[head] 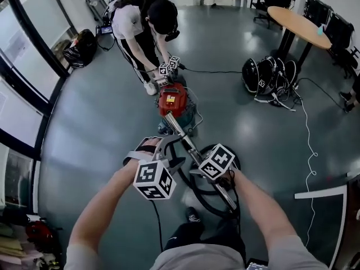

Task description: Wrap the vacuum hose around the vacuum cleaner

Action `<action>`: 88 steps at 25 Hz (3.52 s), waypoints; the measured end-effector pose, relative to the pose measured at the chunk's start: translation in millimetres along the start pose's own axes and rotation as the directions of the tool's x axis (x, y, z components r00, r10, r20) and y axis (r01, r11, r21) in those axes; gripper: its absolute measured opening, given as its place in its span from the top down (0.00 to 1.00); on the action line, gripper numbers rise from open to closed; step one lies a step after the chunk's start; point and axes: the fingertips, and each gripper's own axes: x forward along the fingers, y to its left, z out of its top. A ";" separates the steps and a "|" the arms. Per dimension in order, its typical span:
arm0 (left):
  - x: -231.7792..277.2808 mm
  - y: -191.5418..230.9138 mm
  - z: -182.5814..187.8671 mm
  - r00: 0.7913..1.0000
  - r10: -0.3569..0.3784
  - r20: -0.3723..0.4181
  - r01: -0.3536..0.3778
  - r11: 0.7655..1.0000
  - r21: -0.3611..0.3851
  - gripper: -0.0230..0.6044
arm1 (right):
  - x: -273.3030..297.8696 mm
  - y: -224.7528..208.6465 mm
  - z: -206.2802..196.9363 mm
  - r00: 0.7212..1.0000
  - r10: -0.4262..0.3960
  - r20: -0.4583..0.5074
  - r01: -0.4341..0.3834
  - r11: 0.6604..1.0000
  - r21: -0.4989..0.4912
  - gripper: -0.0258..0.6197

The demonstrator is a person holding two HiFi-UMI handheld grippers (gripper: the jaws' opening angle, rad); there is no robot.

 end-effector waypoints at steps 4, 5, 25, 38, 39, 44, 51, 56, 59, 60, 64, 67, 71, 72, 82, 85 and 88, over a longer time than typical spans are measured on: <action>18.2 -2.2 -7.0 0.996 -0.058 -0.064 0.062 0.996 0.069 0.51 | 7.4 -4.5 -4.2 0.995 0.042 -0.092 -0.049 0.997 -0.064 0.83; 21.9 -3.5 -8.3 0.994 -0.072 -0.087 0.080 0.993 0.089 0.51 | 8.1 -3.9 -5.5 0.992 0.053 -0.114 -0.063 0.995 -0.082 0.83; 86.0 -31.0 5.6 0.833 -0.325 -0.449 0.469 0.844 0.260 0.52 | -30.7 -32.1 -42.2 0.955 0.027 -0.295 -0.107 0.960 -0.259 0.84; 115.7 -64.2 -29.9 0.764 -0.499 -0.408 0.578 0.811 0.092 0.59 | 12.0 -57.9 -71.3 0.925 -0.063 -0.376 -0.036 0.967 -0.250 0.84; 117.0 -68.8 -35.0 0.754 -0.515 -0.407 0.593 0.801 0.085 0.59 | 17.8 -58.6 -73.7 0.921 -0.062 -0.386 -0.041 0.967 -0.253 0.84; 116.3 -108.8 -60.2 0.686 -0.627 -0.368 0.673 0.740 -0.007 0.59 | 44.9 -54.3 -90.3 0.892 -0.080 -0.445 -0.083 0.938 -0.337 0.84; 122.3 -167.7 -90.8 0.645 -0.727 -0.233 0.723 0.680 -0.121 0.59 | 86.3 -59.2 -118.3 0.848 -0.162 -0.505 -0.107 0.881 -0.462 0.84; 141.4 -194.9 -110.8 0.682 -0.701 -0.209 0.690 0.711 -0.134 0.59 | 114.5 -67.0 -138.0 0.842 -0.140 -0.521 -0.143 0.874 -0.465 0.84; 155.5 -207.3 -120.6 0.708 -0.683 -0.178 0.665 0.730 -0.157 0.59 | 129.3 -77.7 -146.2 0.843 -0.144 -0.518 -0.153 0.860 -0.488 0.84; 159.1 -210.9 -123.9 0.710 -0.685 -0.165 0.662 0.728 -0.178 0.60 | 133.9 -81.0 -147.9 0.844 -0.146 -0.516 -0.156 0.854 -0.496 0.84; 168.4 -220.2 -139.9 0.718 -0.687 -0.110 0.642 0.715 -0.278 0.60 | 150.8 -92.3 -141.6 0.879 -0.161 -0.450 -0.128 0.828 -0.546 0.84; 177.4 -221.3 -150.2 0.730 -0.678 -0.087 0.616 0.708 -0.344 0.61 | 158.3 -105.6 -130.2 0.912 -0.207 -0.354 -0.060 0.787 -0.614 0.84; 189.7 -220.8 -159.3 0.739 -0.670 -0.070 0.593 0.696 -0.405 0.61 | 161.2 -132.7 -115.1 0.921 -0.318 -0.225 0.080 0.719 -0.690 0.64; 192.3 -221.3 -160.4 0.741 -0.669 -0.065 0.589 0.692 -0.417 0.61 | 160.7 -138.7 -114.4 0.917 -0.337 -0.212 0.098 0.706 -0.701 0.58; 220.7 -215.6 -170.2 0.757 -0.652 -0.050 0.529 0.655 -0.540 0.62 | 125.7 -167.6 -105.3 0.923 -0.370 -0.103 0.201 0.694 -0.691 0.51; 228.4 -212.3 -175.1 0.778 -0.626 -0.059 0.483 0.655 -0.582 0.63 | 100.7 -177.6 -95.2 0.927 -0.374 -0.022 0.291 0.756 -0.586 0.51; 234.0 -210.5 -183.7 0.799 -0.596 -0.074 0.428 0.652 -0.626 0.64 | 82.2 -190.2 -90.1 0.918 -0.388 0.079 0.387 0.835 -0.390 0.51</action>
